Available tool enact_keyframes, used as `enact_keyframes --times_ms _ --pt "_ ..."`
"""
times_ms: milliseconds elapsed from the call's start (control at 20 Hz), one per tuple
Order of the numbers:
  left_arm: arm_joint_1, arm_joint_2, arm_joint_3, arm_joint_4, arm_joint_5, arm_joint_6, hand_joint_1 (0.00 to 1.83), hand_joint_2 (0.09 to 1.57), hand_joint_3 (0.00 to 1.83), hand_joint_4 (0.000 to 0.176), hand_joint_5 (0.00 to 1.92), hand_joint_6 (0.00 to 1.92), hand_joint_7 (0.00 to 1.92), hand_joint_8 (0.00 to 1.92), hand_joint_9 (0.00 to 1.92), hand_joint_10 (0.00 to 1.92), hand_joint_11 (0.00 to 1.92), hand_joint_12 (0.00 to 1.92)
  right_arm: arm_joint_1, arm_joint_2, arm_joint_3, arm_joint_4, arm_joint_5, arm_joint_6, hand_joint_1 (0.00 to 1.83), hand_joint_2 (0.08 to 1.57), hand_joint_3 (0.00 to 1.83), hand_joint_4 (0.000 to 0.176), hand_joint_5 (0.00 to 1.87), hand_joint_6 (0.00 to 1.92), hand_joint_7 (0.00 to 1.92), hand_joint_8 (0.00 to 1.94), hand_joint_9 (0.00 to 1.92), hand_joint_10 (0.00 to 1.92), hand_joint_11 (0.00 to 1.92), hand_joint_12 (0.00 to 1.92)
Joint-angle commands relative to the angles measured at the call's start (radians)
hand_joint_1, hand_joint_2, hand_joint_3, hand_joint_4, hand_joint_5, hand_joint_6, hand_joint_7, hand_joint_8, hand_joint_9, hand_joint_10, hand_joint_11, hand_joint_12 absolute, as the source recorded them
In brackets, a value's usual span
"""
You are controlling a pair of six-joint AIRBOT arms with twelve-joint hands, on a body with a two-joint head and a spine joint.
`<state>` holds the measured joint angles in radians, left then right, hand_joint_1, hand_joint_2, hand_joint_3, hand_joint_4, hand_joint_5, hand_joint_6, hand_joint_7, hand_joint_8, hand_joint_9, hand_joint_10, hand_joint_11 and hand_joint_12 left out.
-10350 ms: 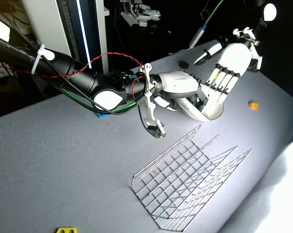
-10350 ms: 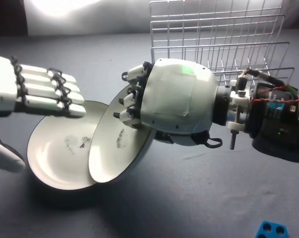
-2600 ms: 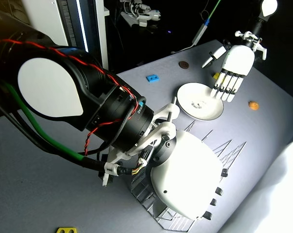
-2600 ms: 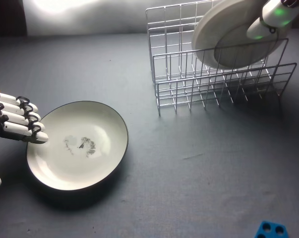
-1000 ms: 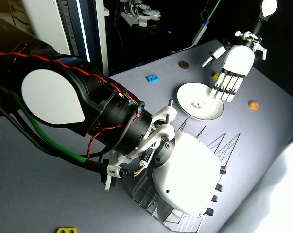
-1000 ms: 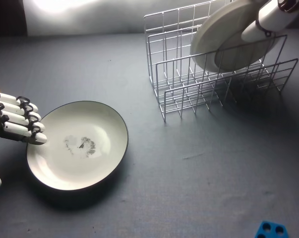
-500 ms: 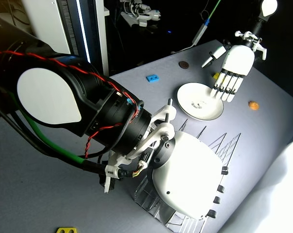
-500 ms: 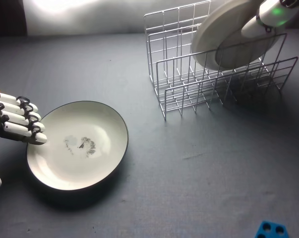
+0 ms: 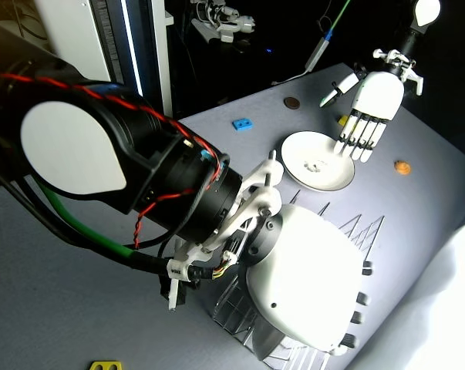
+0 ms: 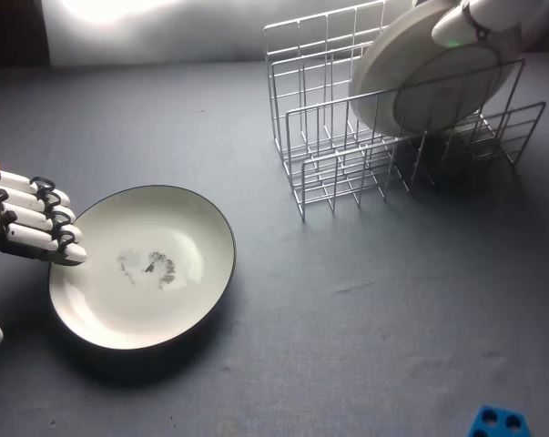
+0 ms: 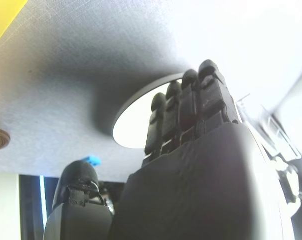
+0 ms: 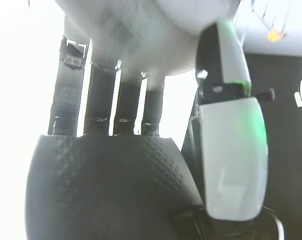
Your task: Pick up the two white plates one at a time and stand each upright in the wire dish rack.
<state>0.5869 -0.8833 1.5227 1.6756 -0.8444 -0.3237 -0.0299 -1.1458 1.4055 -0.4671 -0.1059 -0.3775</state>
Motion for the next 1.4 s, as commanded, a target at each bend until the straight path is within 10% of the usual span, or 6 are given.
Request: enact_keyframes --times_ms 0,1000,1350 --pt "-0.009 0.001 -0.001 -0.04 -0.016 -0.006 0.0 1.12 0.0 0.0 0.1 0.0 0.1 0.0 0.05 0.0 0.0 0.0 0.007 0.008 0.003 -0.003 0.088 0.0 0.85 1.04 0.0 0.0 0.89 0.01 0.95 0.01 0.95 0.01 0.64 0.84" --pt "-0.002 0.001 -0.006 -0.022 -0.02 -0.02 0.0 1.11 0.0 0.0 0.11 0.01 0.11 0.01 0.07 0.01 0.0 0.0 0.134 0.05 -0.05 -0.004 0.235 -0.099 0.62 1.02 0.0 0.0 0.63 0.01 0.77 0.0 0.78 0.0 0.39 0.87" --pt "0.018 0.0 -0.019 -0.002 -0.025 -0.028 0.0 1.11 0.0 0.0 0.1 0.0 0.09 0.0 0.04 0.0 0.0 0.0 0.082 0.055 -0.201 -0.002 0.434 -0.466 0.62 1.0 0.0 0.0 0.46 0.0 0.55 0.0 0.58 0.0 0.2 0.98"
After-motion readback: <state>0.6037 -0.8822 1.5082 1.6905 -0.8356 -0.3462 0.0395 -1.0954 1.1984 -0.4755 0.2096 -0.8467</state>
